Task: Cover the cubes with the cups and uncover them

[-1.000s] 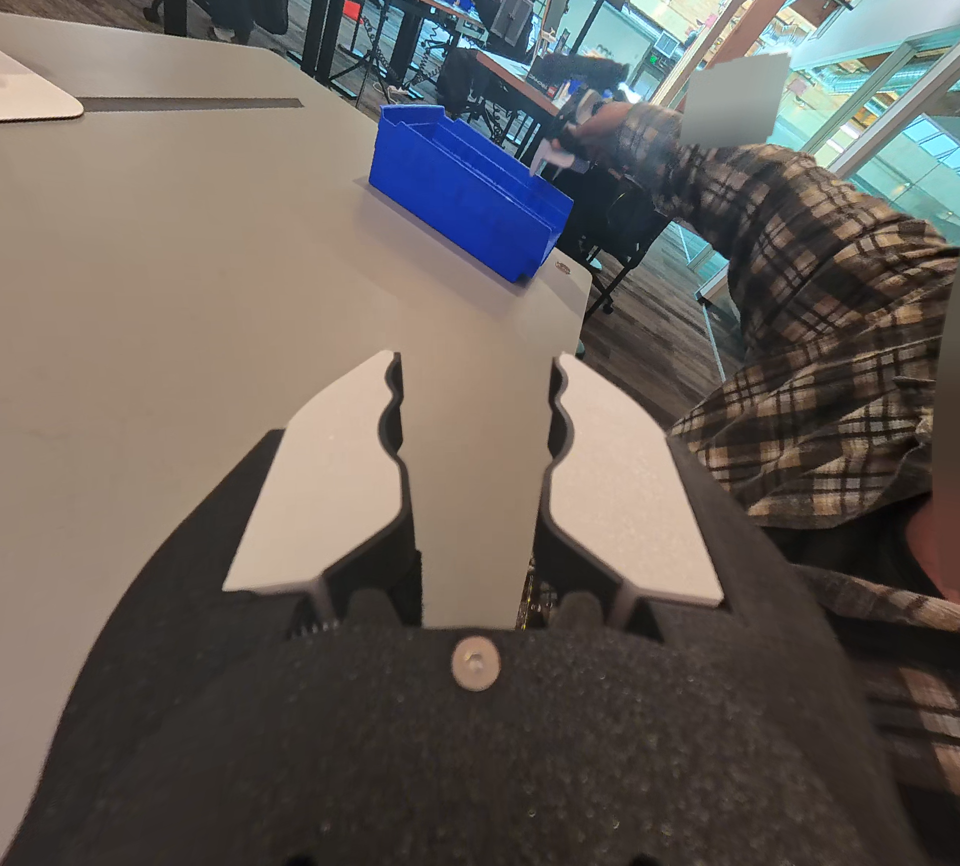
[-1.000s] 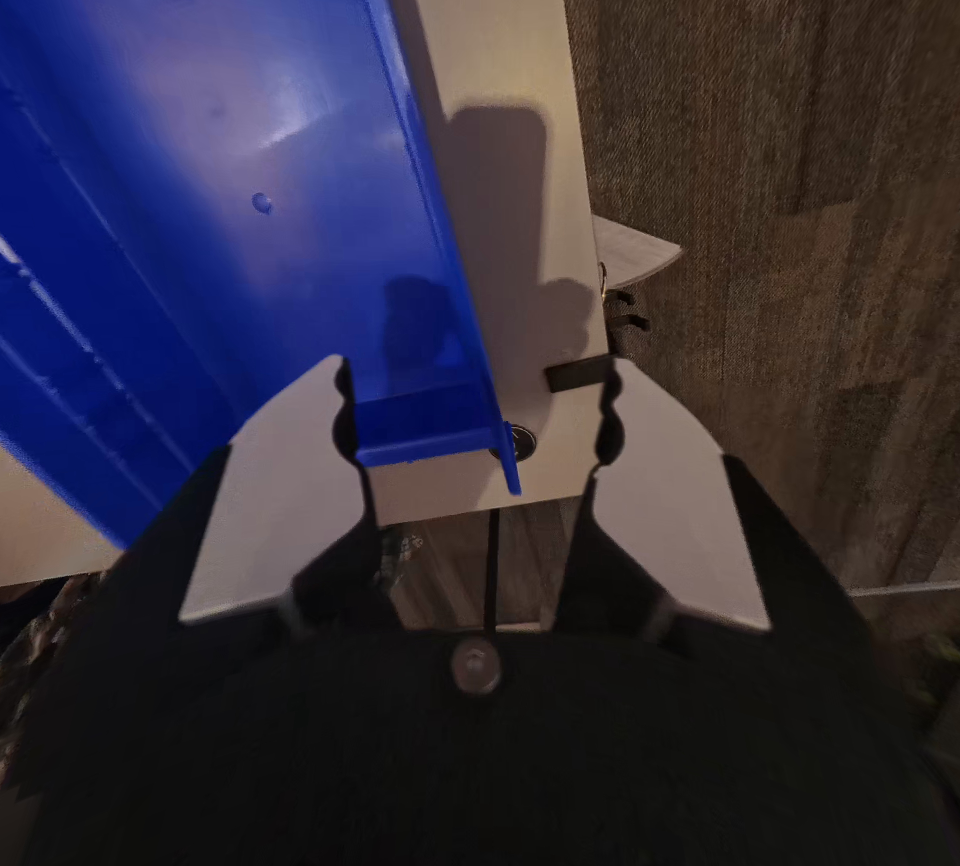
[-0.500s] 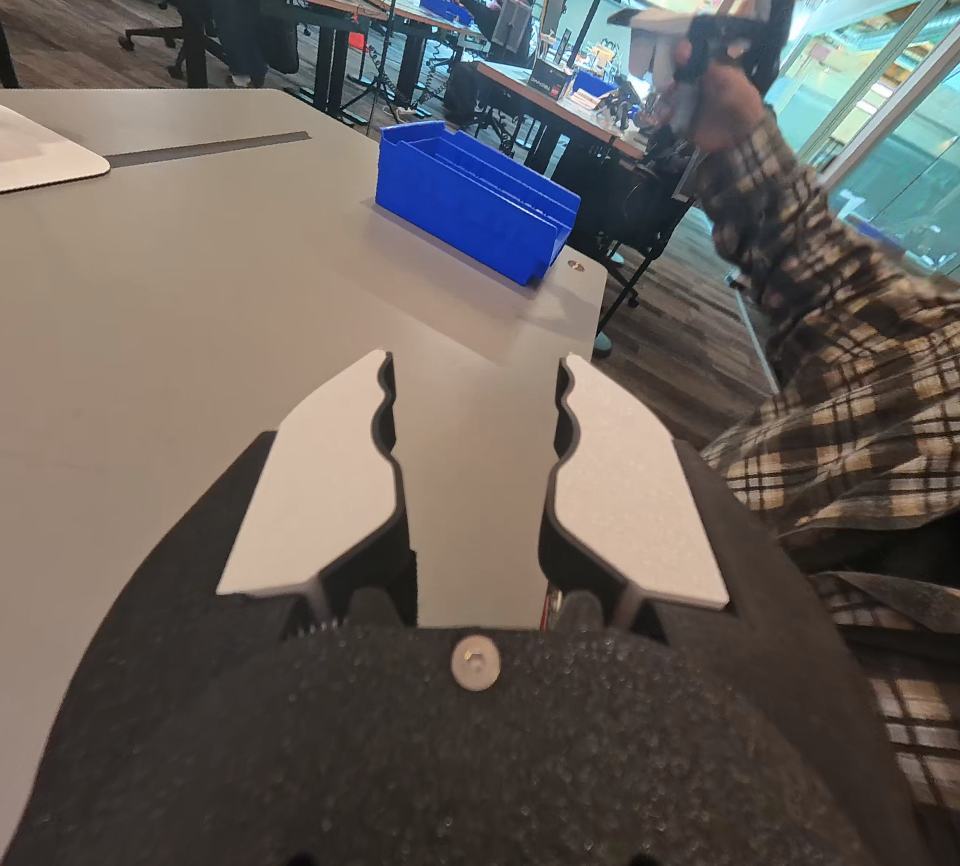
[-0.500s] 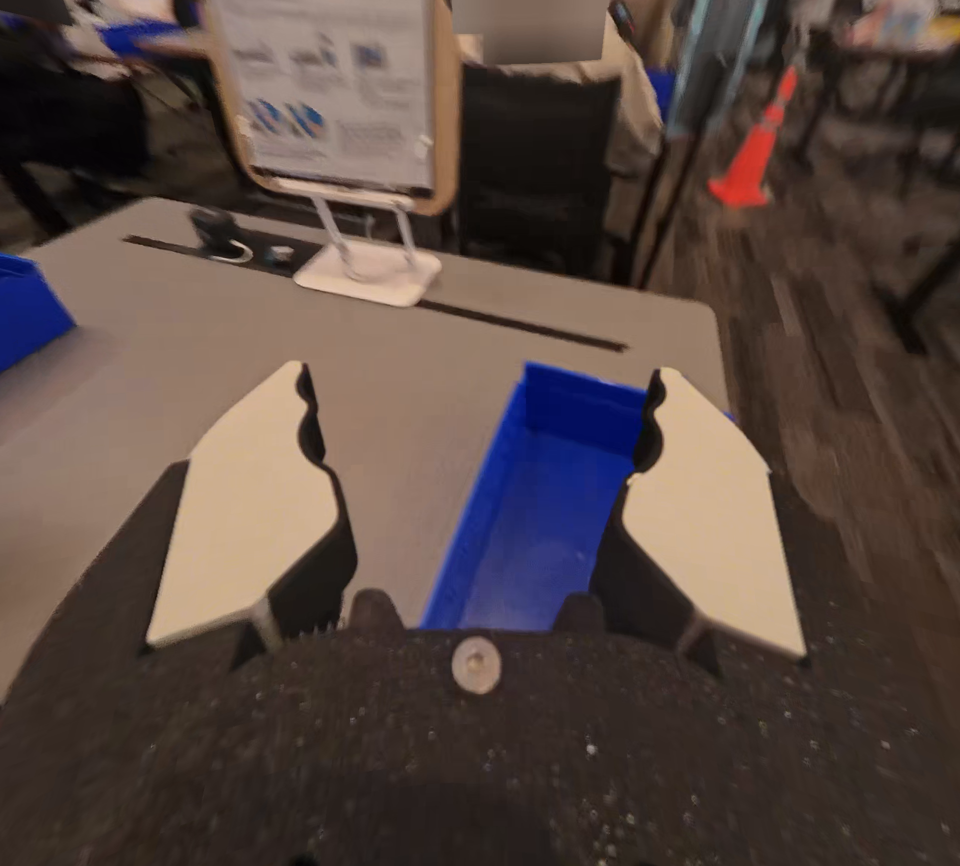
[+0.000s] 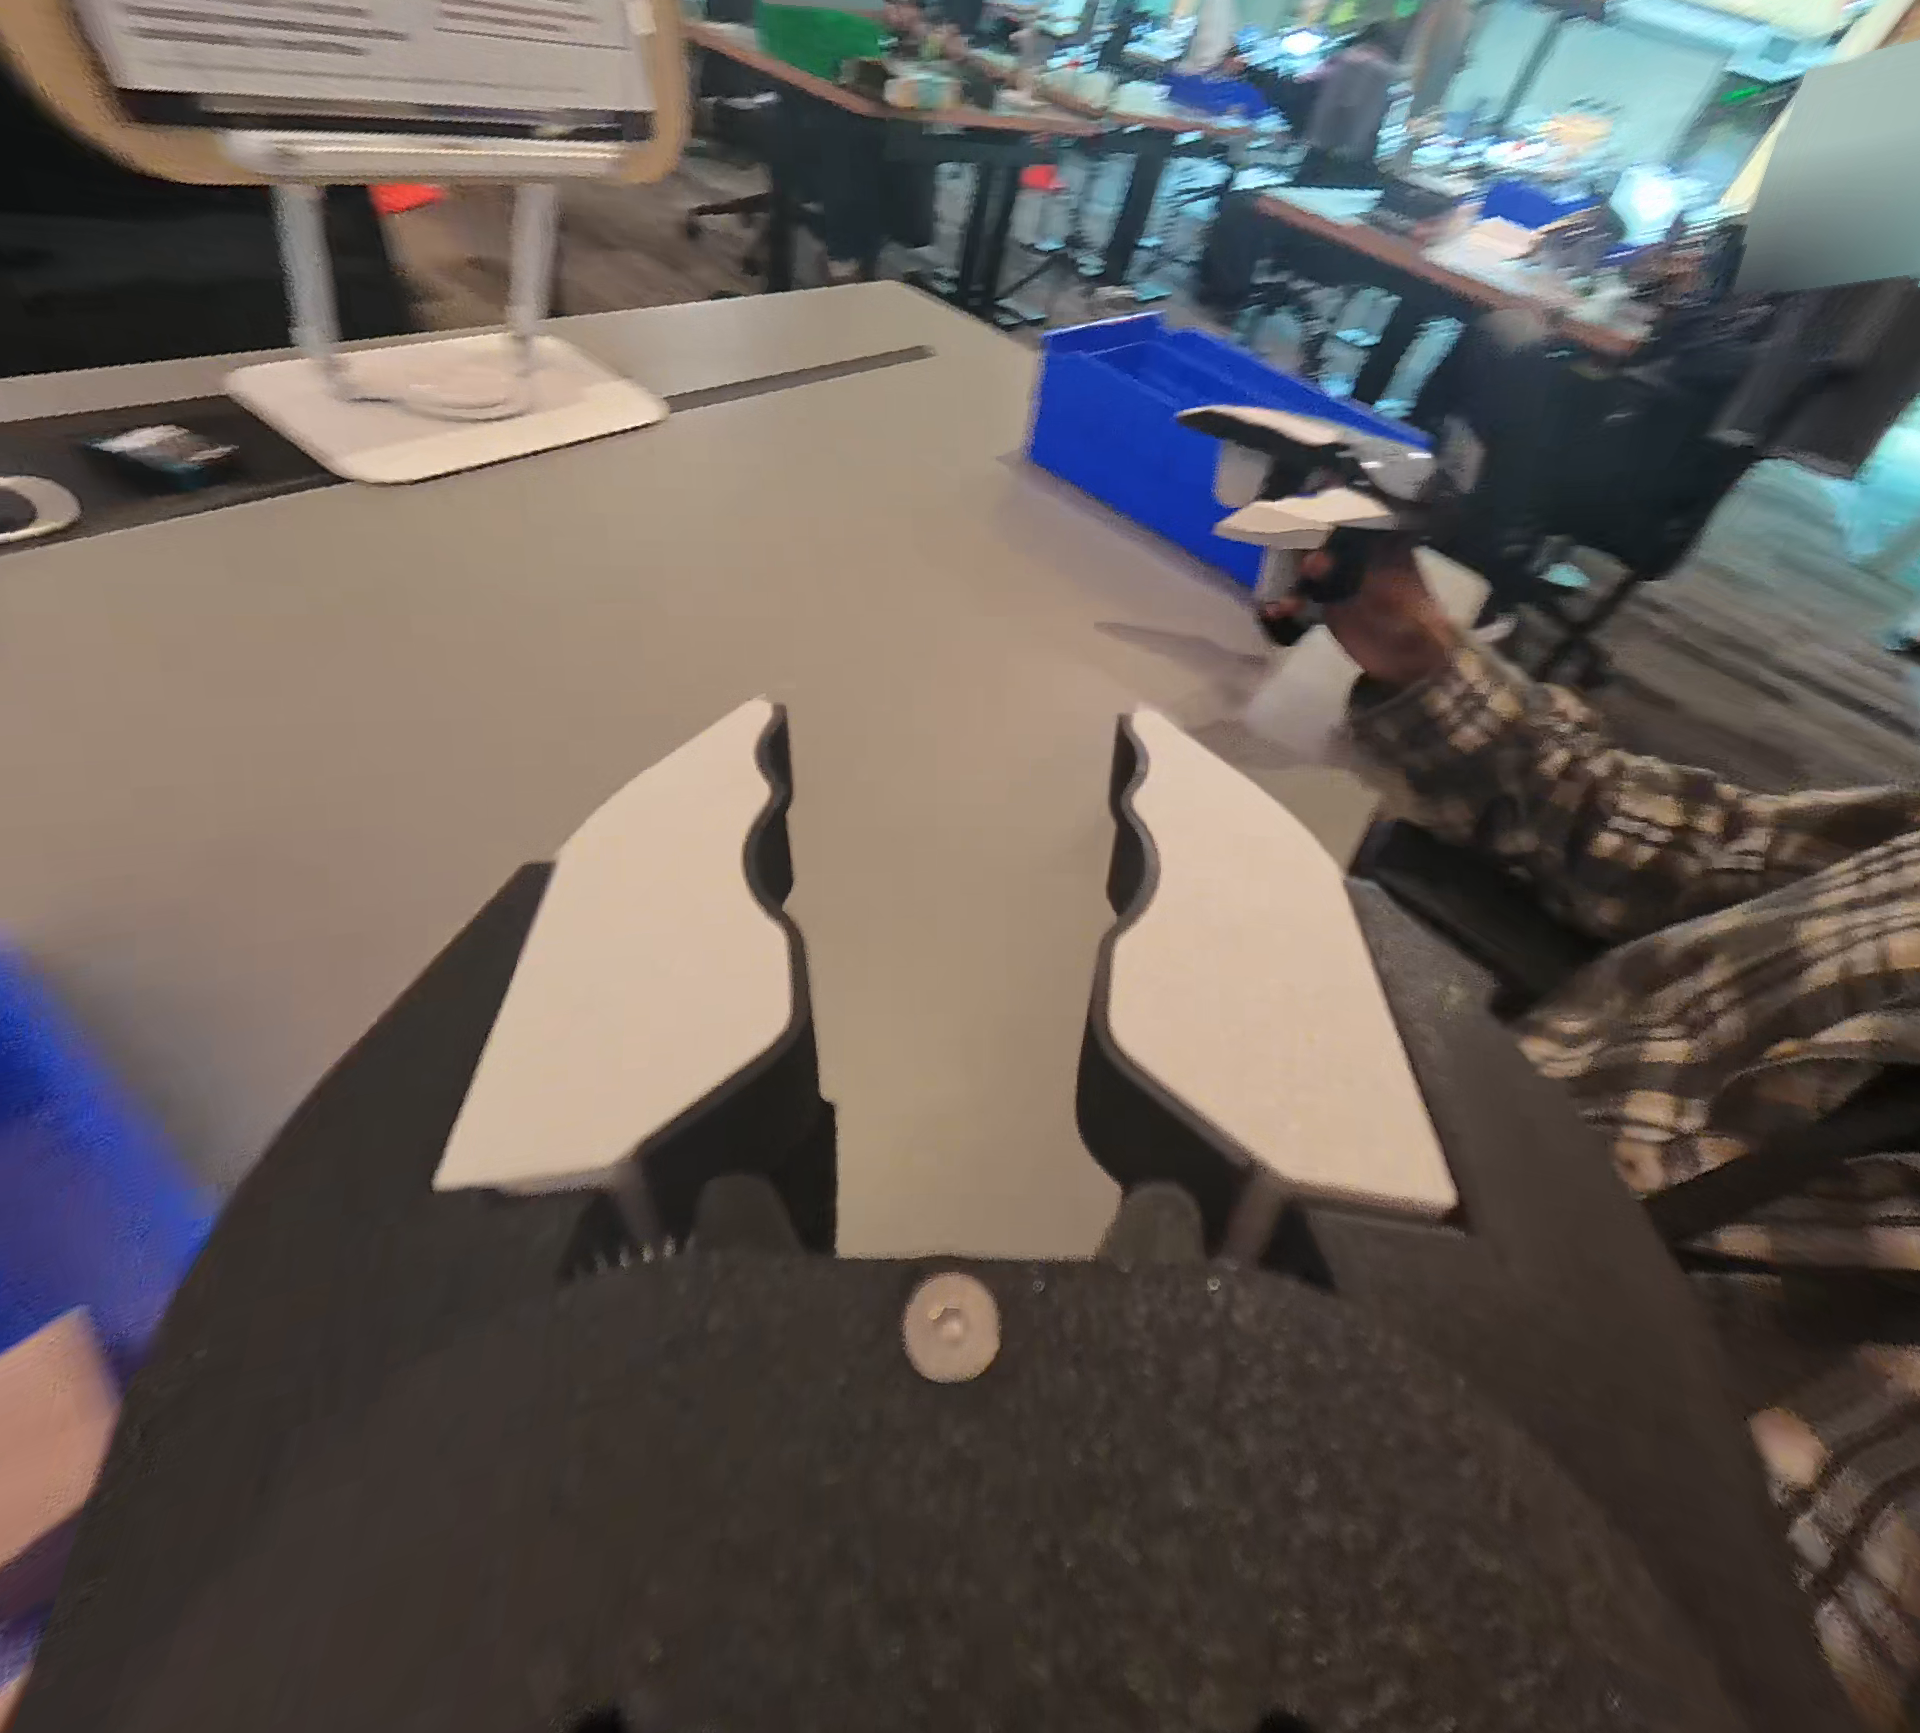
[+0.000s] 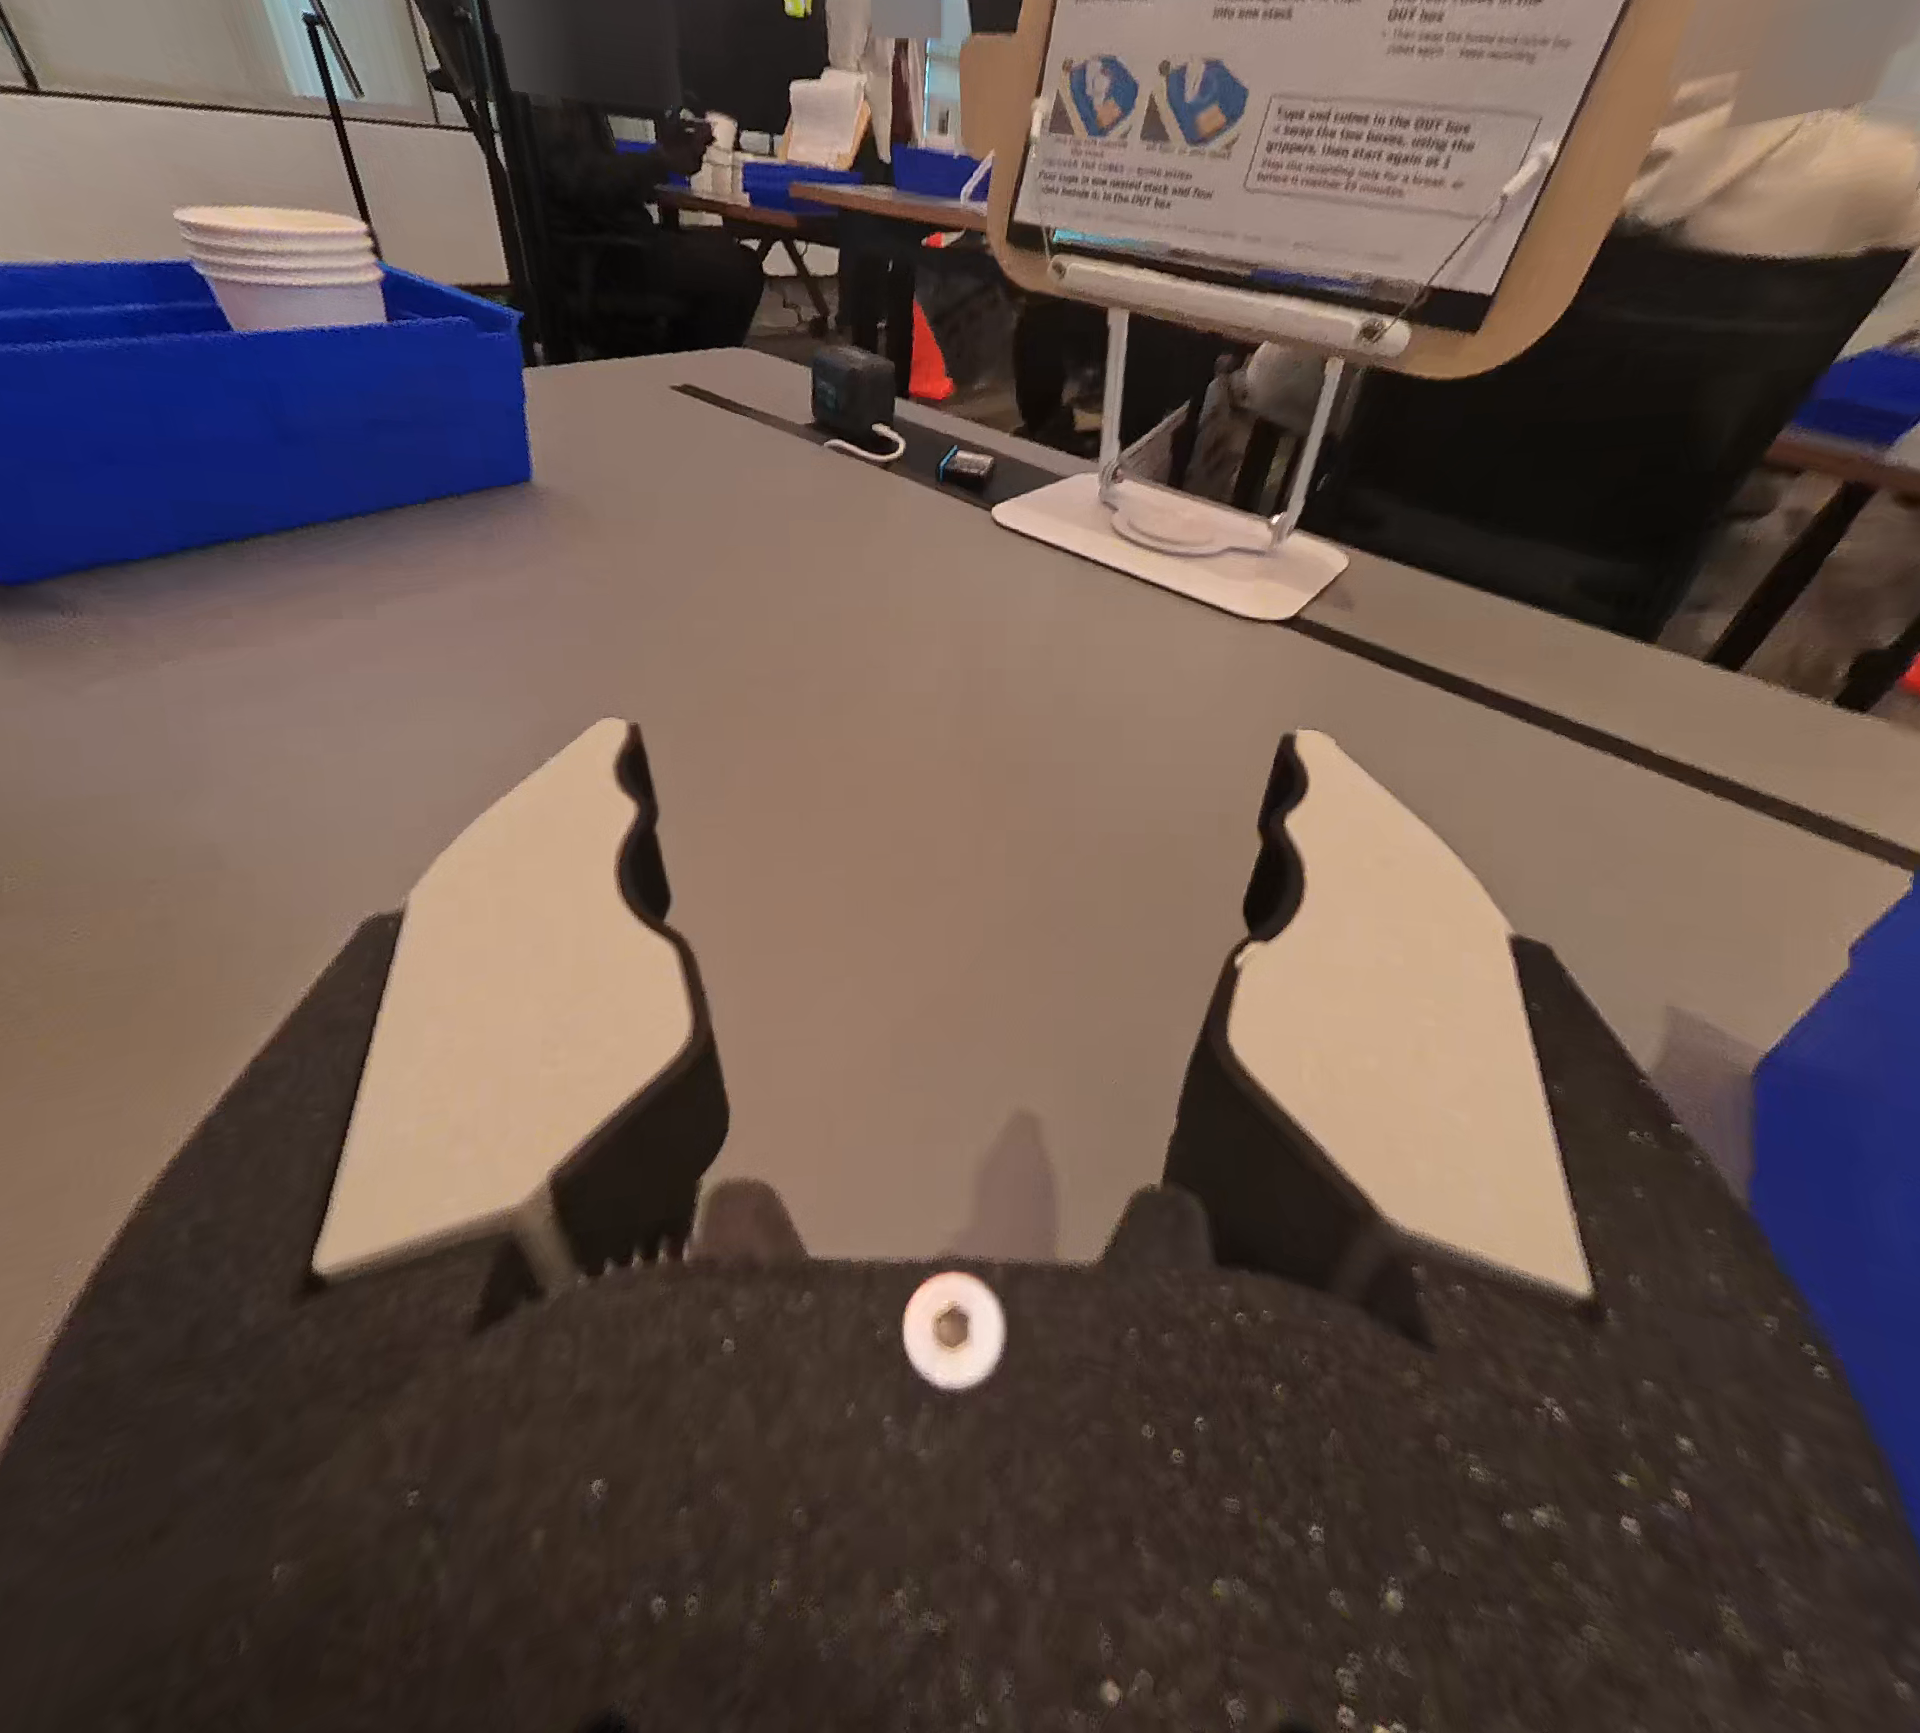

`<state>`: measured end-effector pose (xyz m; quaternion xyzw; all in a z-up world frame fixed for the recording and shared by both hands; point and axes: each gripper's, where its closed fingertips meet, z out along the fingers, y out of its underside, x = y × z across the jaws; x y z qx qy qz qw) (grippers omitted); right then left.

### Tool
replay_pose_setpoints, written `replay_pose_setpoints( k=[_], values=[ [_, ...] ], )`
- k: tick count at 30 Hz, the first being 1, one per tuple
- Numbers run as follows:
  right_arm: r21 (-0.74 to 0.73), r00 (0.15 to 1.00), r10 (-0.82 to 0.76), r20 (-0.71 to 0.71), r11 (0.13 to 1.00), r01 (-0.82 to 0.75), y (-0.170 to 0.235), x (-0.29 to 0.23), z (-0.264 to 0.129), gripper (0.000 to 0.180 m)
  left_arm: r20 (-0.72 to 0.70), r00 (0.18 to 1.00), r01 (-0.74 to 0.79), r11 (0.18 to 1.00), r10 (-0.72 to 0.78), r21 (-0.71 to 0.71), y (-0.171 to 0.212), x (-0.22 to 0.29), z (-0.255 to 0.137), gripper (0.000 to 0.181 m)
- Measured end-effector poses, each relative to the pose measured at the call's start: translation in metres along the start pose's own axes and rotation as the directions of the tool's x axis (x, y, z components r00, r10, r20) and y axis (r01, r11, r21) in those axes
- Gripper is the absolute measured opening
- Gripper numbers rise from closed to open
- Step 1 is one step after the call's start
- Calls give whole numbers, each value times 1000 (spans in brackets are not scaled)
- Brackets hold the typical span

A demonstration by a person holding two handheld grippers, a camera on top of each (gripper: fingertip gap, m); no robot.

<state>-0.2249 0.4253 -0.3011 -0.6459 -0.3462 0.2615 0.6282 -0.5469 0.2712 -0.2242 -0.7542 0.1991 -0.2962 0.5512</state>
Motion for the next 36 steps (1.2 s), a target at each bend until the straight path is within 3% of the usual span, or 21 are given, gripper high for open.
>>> replay_pose_setpoints(
  k=[6,11,15,18,25,36],
  values=[
    [56,997,-72,-4,996,72,15,-8,9,108,323,946,29,997,-4,-75,-7,-82,-90,57],
    [61,999,-15,41,998,13,20,-11,11,106,402,915,73,989,-14,-131,-11,-132,-130,56],
    [73,998,-3,66,997,-2,19,-16,11,105,364,927,11,962,93,-272,-8,-157,-133,53],
    [82,997,-16,77,997,9,17,-18,10,105,304,927,-66,892,221,-446,3,-172,-133,52],
    [71,994,-3,109,997,-5,19,-24,13,104,145,944,-155,785,297,-599,25,-169,-124,51],
    [84,986,-13,166,996,-1,16,-34,14,105,-49,916,-223,406,397,-886,106,-182,-161,50]
  ],
)
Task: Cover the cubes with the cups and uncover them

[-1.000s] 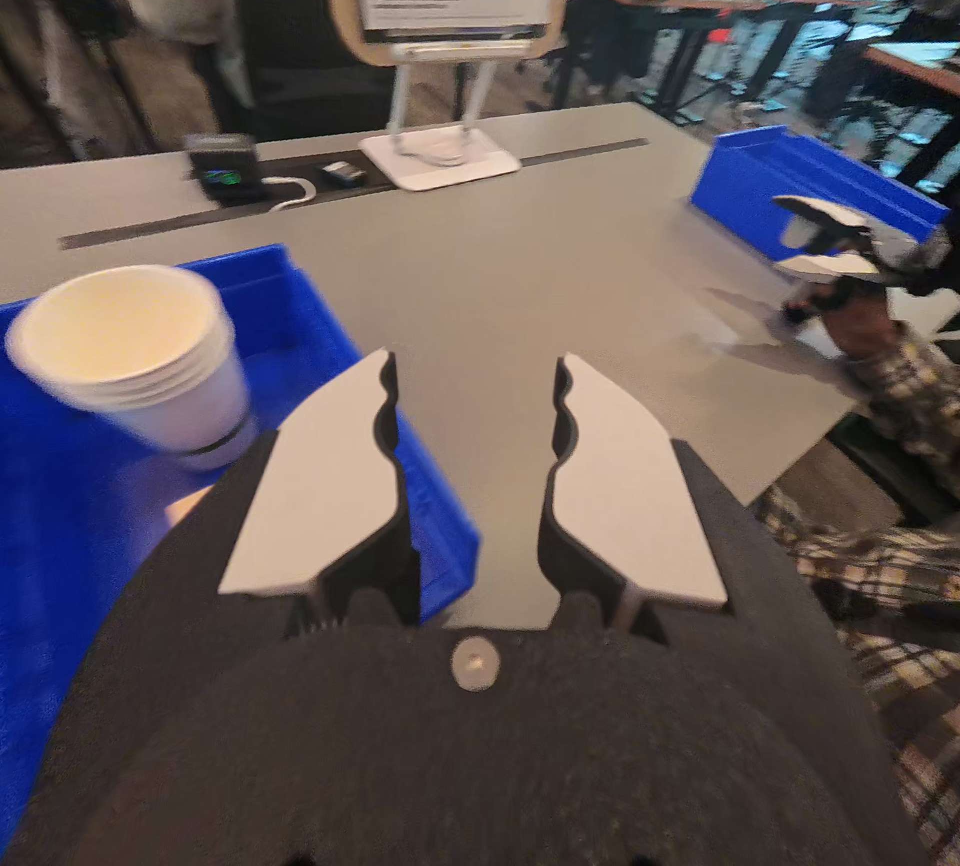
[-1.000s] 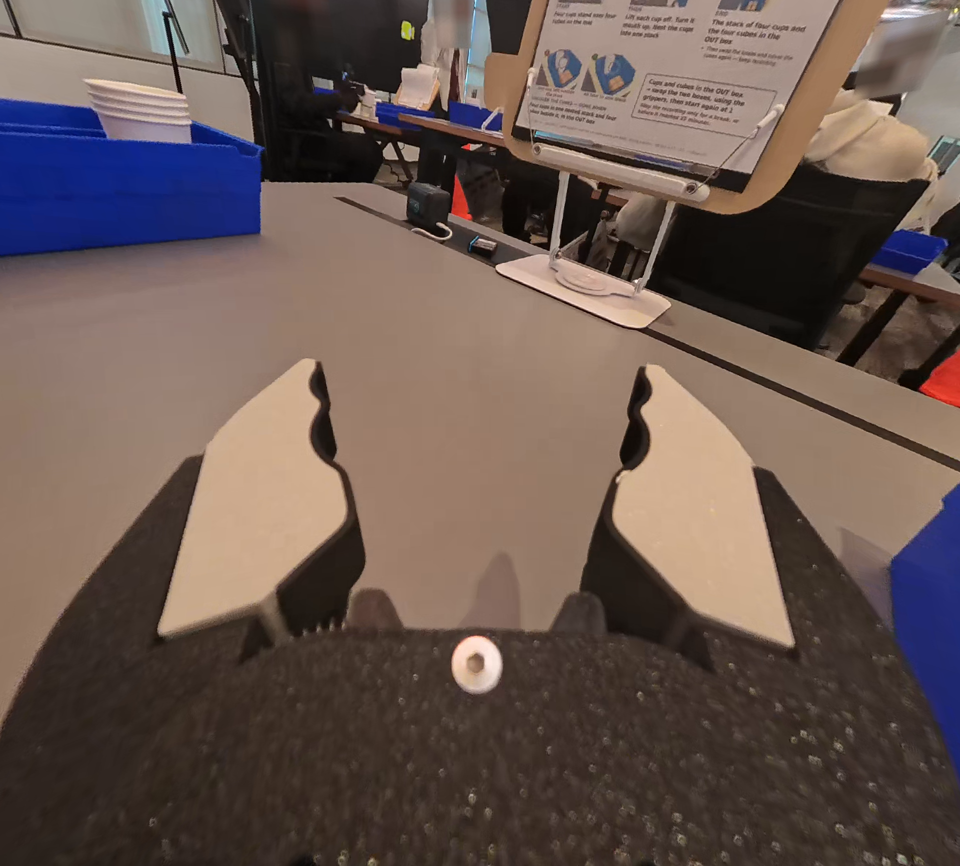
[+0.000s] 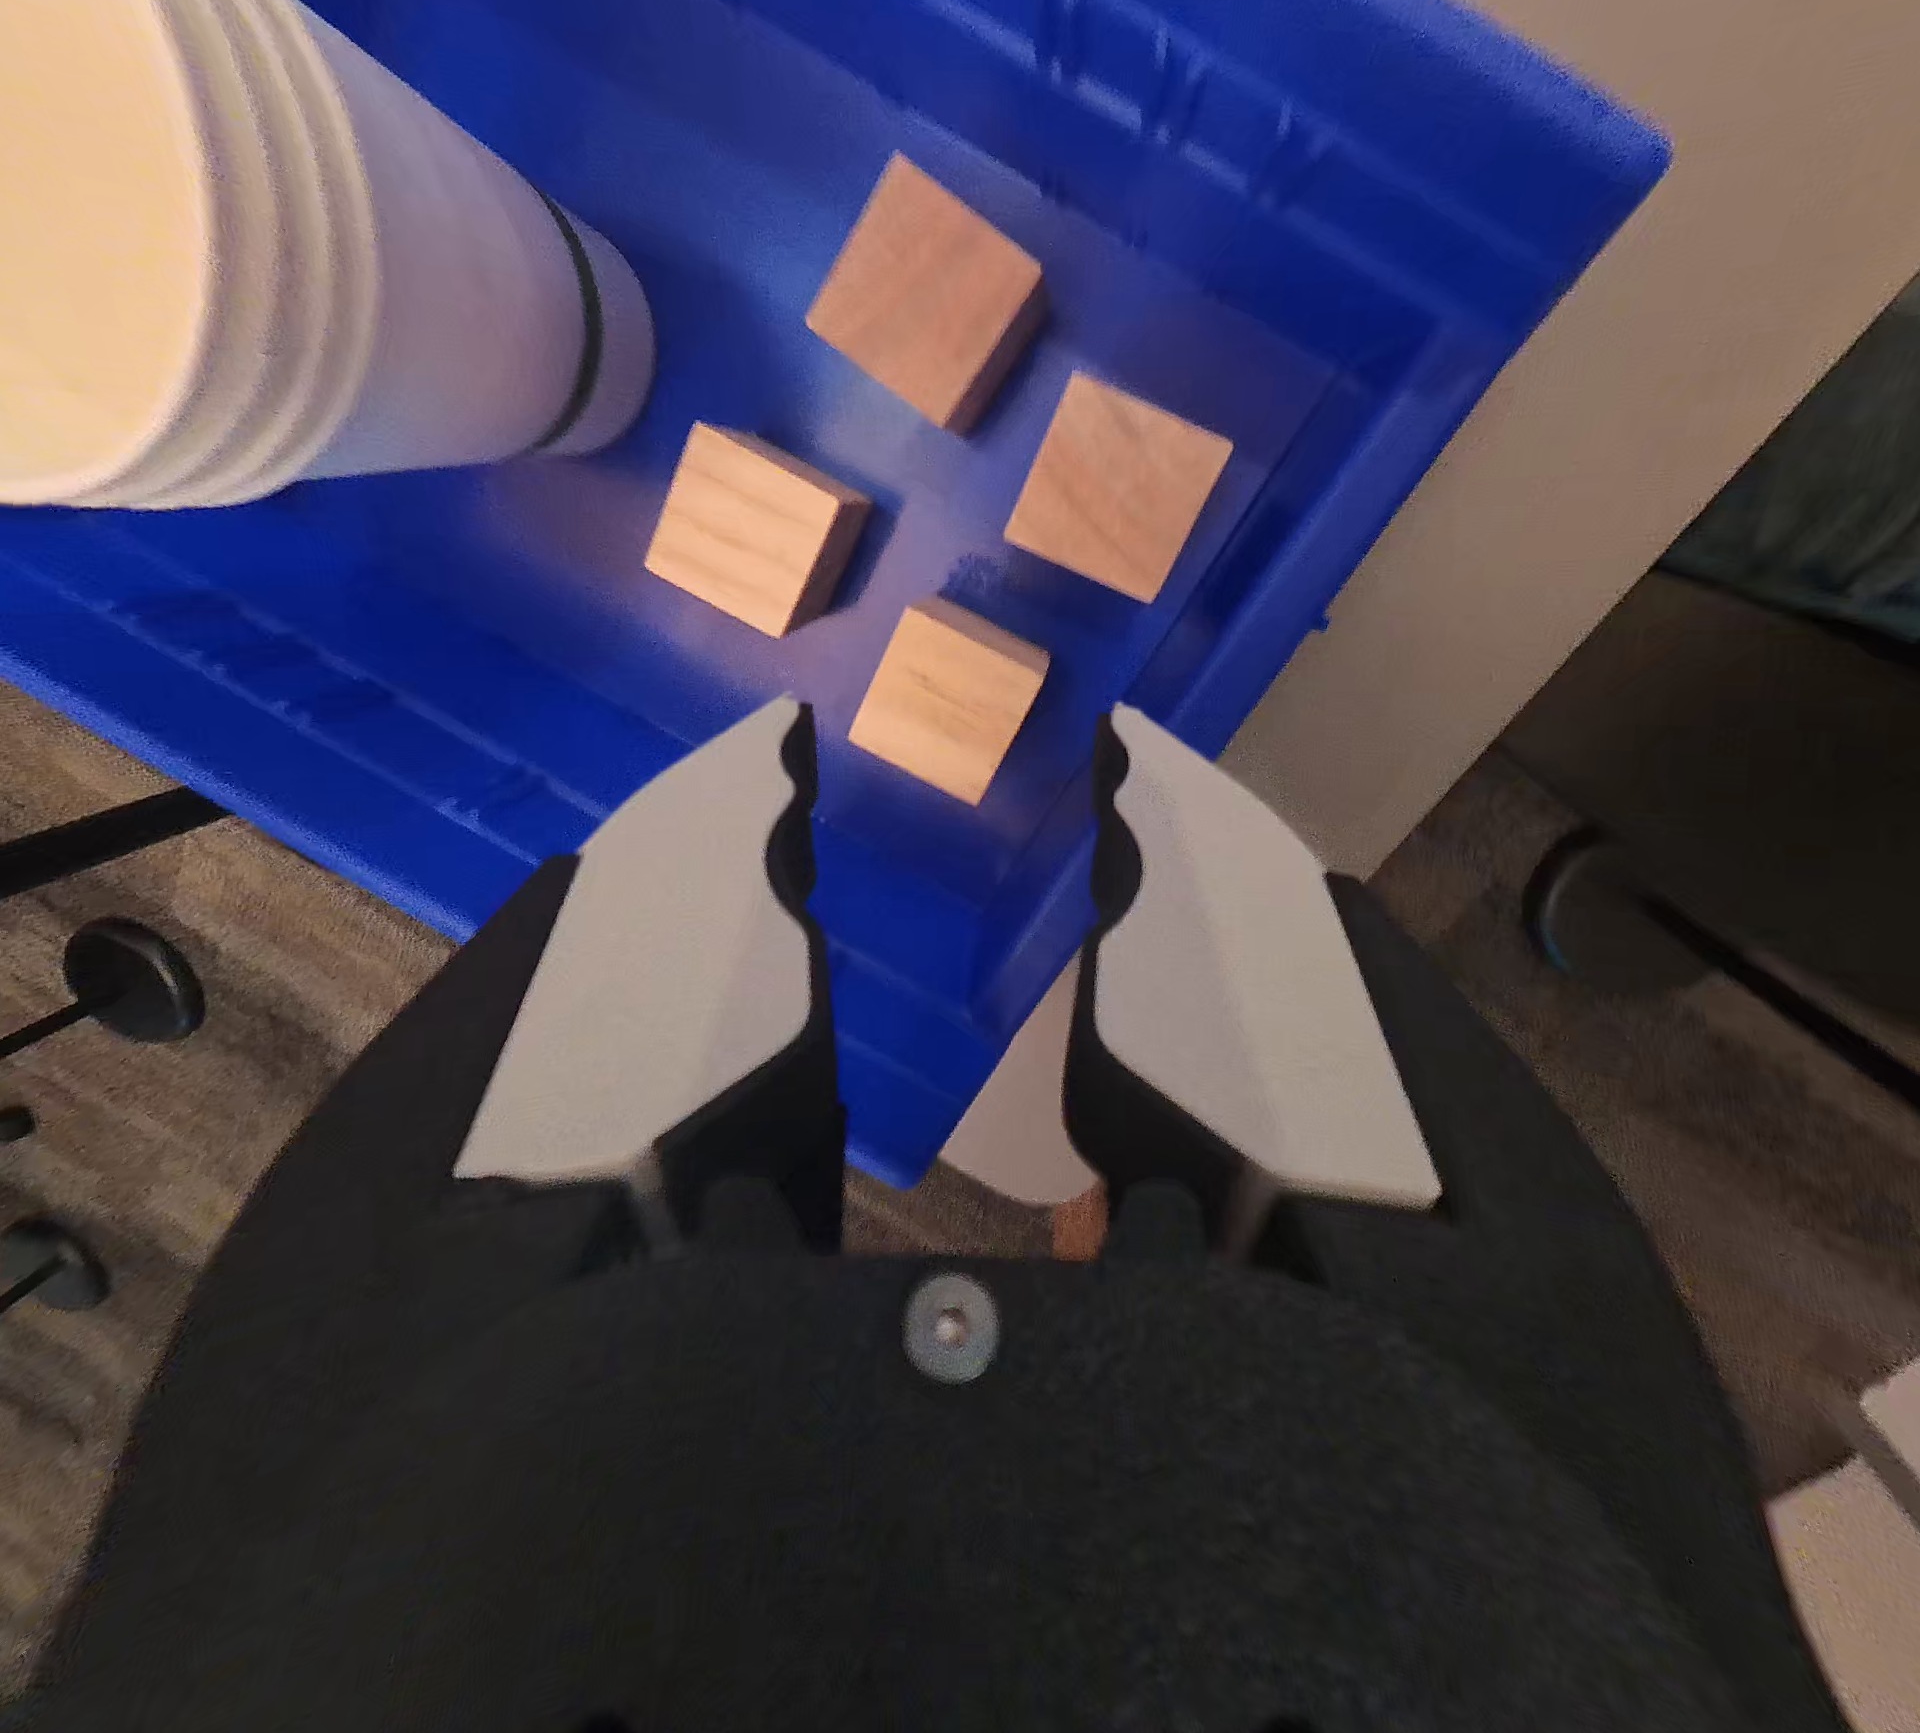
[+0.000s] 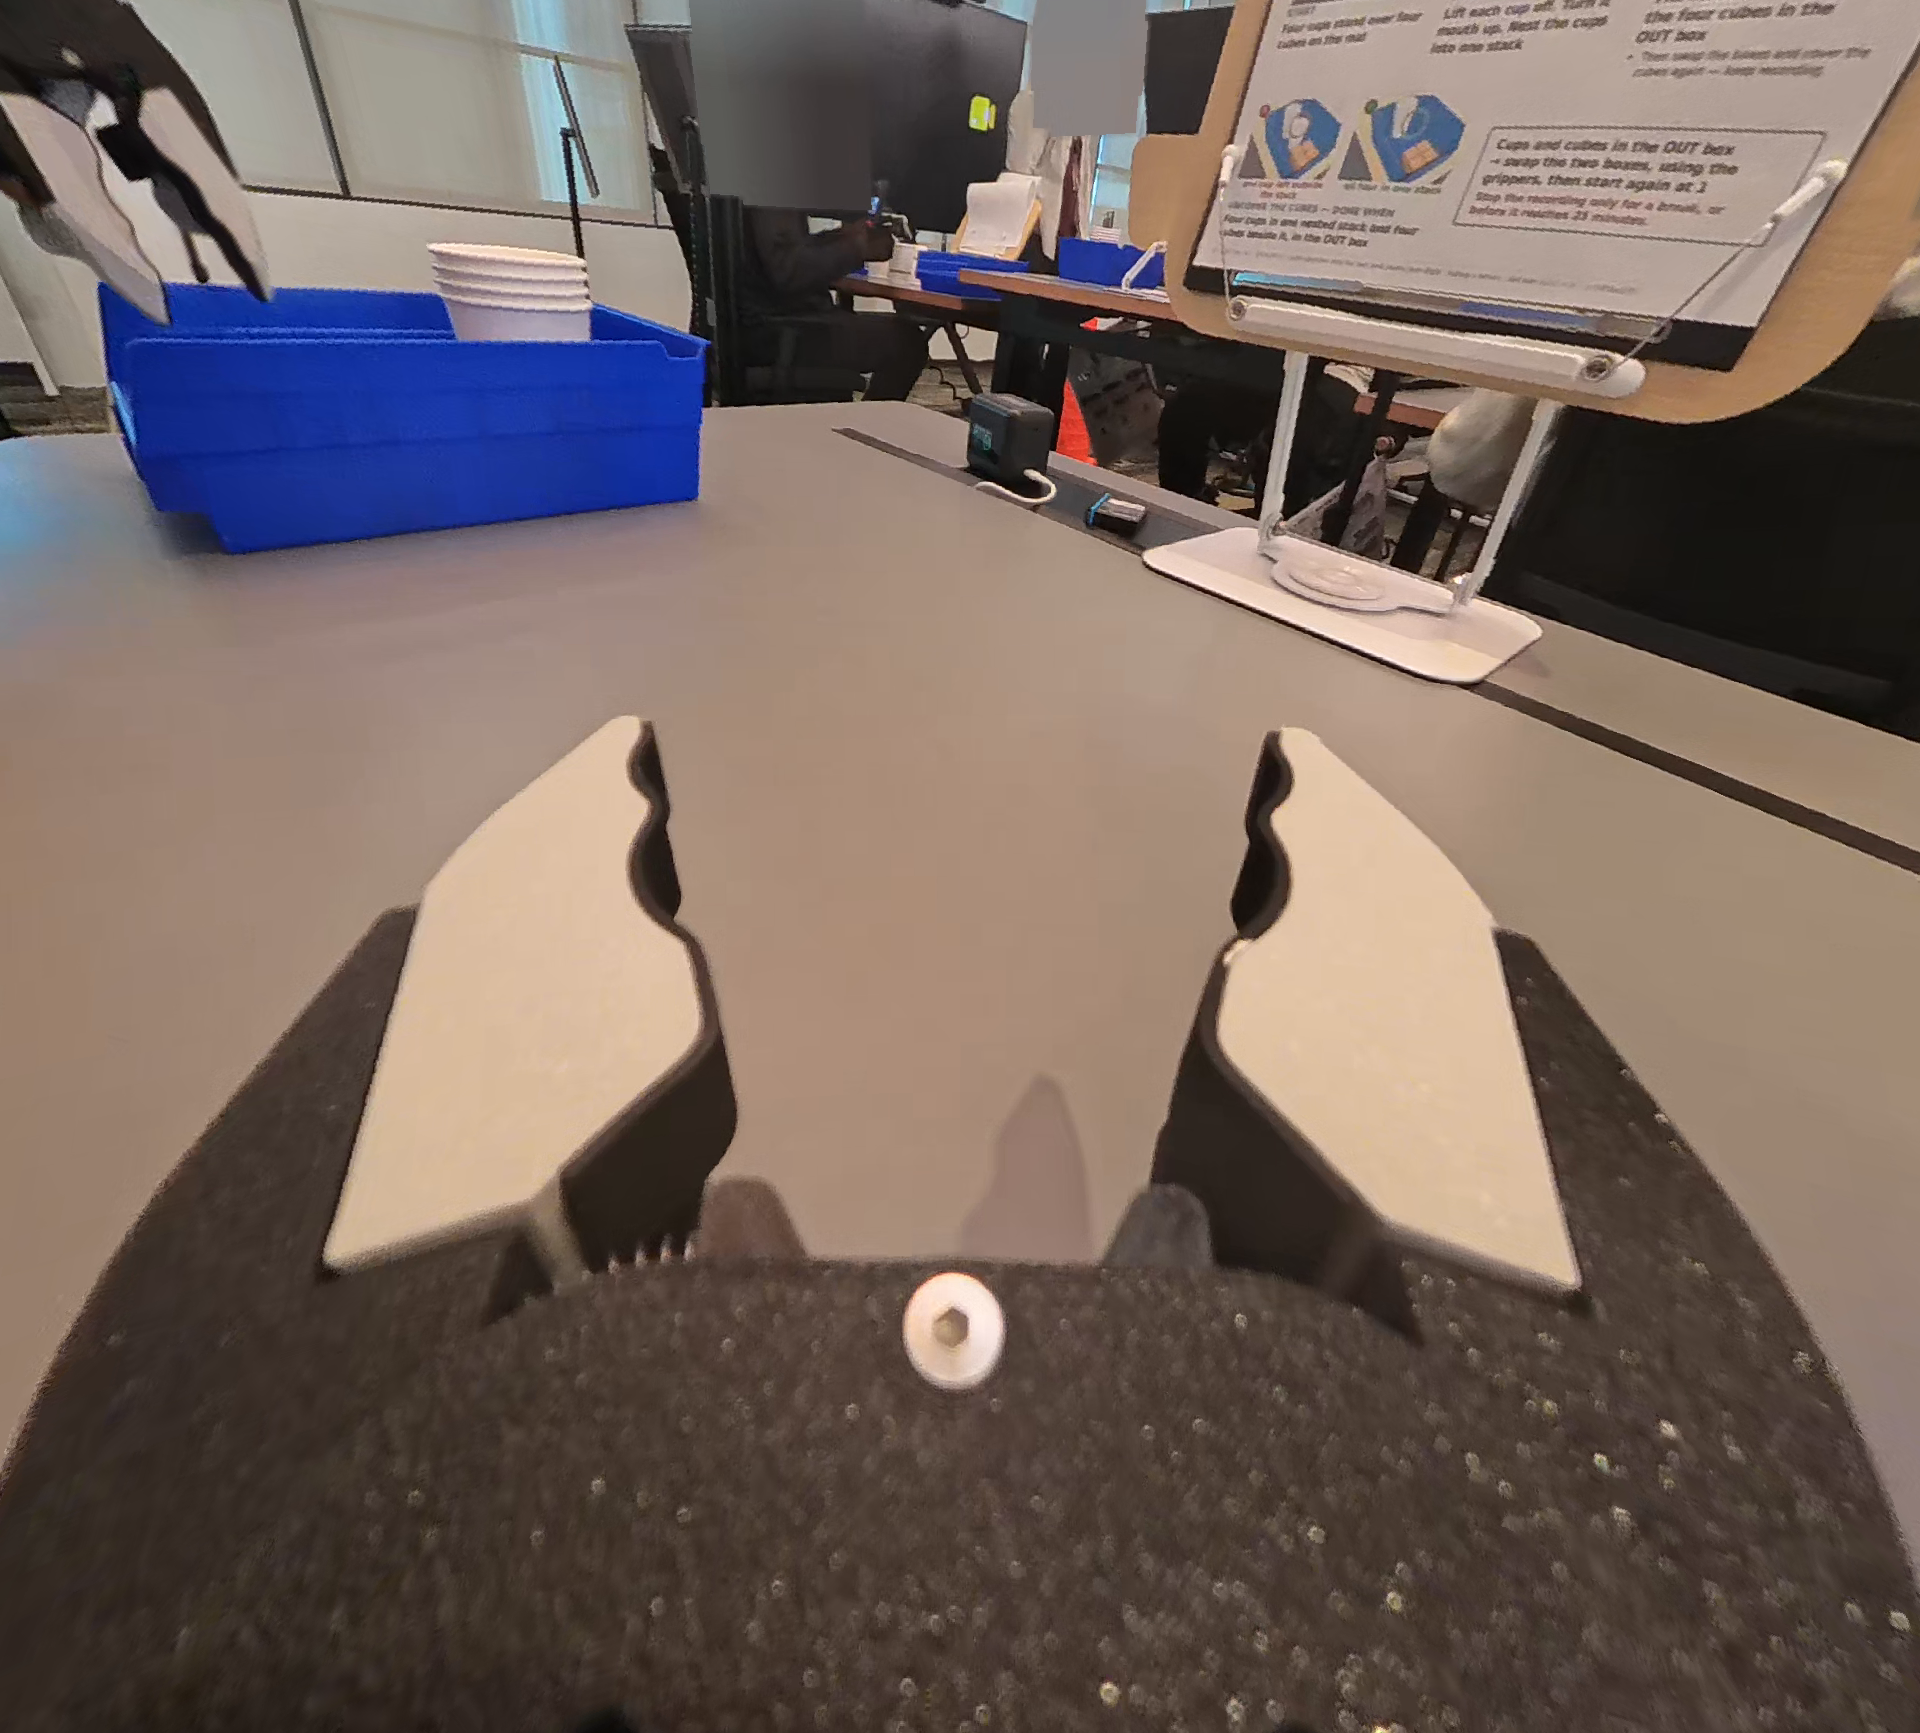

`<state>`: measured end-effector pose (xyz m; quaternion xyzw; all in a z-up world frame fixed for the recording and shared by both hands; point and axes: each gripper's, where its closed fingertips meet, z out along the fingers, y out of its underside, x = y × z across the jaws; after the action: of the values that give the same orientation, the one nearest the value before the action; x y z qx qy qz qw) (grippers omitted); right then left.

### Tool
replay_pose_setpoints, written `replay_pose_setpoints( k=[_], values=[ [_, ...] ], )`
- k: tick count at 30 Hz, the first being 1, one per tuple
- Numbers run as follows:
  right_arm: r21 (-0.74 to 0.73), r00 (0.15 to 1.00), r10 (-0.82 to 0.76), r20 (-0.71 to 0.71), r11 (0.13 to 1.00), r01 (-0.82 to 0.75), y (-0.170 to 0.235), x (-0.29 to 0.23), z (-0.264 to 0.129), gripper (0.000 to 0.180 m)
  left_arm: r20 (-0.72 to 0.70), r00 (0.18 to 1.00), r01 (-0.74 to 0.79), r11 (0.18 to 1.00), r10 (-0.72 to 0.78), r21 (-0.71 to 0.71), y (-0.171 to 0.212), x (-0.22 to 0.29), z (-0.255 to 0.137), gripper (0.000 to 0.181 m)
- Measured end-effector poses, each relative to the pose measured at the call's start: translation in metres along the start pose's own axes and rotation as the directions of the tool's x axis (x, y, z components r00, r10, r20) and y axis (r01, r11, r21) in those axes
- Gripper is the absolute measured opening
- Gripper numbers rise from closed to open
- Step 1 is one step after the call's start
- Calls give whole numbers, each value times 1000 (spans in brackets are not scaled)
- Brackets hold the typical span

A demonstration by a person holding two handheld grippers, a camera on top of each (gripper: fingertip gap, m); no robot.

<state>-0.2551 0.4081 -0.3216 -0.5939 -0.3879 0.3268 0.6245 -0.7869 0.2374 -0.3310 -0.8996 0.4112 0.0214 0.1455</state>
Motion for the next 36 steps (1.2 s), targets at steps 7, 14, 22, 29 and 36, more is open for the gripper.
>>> replay_pose_setpoints(
  k=[7,14,22,29,36],
  values=[
    [24,999,-35,23,999,35,-5,-6,0,105,-50,988,-156,967,149,-201,23,-4,26,50],
    [16,998,-51,38,999,51,-3,-8,3,107,-107,968,-246,940,227,-237,25,-10,38,48],
    [22,999,-35,41,999,34,-2,-7,3,109,-140,946,-323,901,294,-289,31,-9,48,51],
    [22,999,-26,43,999,25,-2,-6,3,109,-143,941,-335,892,305,-302,34,-9,55,52],
    [23,999,-28,47,999,27,-2,-7,3,108,-167,947,-314,900,274,-301,34,-5,70,46]
  ],
)
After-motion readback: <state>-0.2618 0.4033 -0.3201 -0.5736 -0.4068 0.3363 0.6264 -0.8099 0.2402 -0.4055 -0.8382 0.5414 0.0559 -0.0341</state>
